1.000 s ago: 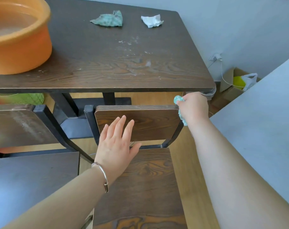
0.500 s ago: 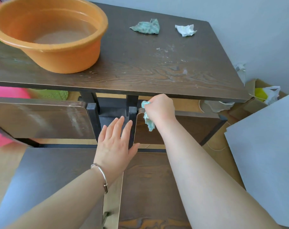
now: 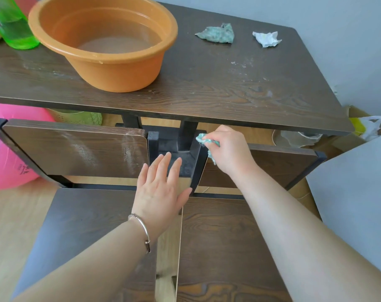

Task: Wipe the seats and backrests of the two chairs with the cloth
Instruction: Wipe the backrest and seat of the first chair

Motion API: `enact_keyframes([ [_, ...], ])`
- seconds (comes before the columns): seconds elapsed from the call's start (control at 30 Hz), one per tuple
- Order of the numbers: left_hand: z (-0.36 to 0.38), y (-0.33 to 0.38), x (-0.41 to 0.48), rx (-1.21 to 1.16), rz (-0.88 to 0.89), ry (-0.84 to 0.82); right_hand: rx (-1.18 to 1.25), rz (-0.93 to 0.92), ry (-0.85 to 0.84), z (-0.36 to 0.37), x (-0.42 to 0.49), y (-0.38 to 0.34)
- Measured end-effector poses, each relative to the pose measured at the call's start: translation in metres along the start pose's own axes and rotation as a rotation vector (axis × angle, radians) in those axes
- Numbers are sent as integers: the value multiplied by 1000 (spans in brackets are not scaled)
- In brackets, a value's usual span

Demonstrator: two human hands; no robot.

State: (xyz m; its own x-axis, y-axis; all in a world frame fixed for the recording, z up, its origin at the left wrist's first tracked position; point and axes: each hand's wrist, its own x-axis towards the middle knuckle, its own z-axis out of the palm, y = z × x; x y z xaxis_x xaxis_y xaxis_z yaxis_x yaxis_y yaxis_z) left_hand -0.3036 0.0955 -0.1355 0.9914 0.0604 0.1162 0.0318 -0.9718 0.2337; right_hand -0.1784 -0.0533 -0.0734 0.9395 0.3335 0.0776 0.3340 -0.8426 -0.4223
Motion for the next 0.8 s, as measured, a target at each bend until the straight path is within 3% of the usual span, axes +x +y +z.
enact_keyframes([
  [0.2,-5,-1,4,26,16,-40,-52,-49,-260,-32,3,22],
  [0.33,-6,2,11,5,14,-36,-90,142,56,-43,4,43],
  [0.4,-4,7,14,-2,13,-37,-130,177,135,-30,5,38],
  [0.57,5,24,16,9,36,-59,-144,109,107,1,2,23],
  [0.8,16,68,21,-1,61,-111,-136,143,65,-21,-10,64],
])
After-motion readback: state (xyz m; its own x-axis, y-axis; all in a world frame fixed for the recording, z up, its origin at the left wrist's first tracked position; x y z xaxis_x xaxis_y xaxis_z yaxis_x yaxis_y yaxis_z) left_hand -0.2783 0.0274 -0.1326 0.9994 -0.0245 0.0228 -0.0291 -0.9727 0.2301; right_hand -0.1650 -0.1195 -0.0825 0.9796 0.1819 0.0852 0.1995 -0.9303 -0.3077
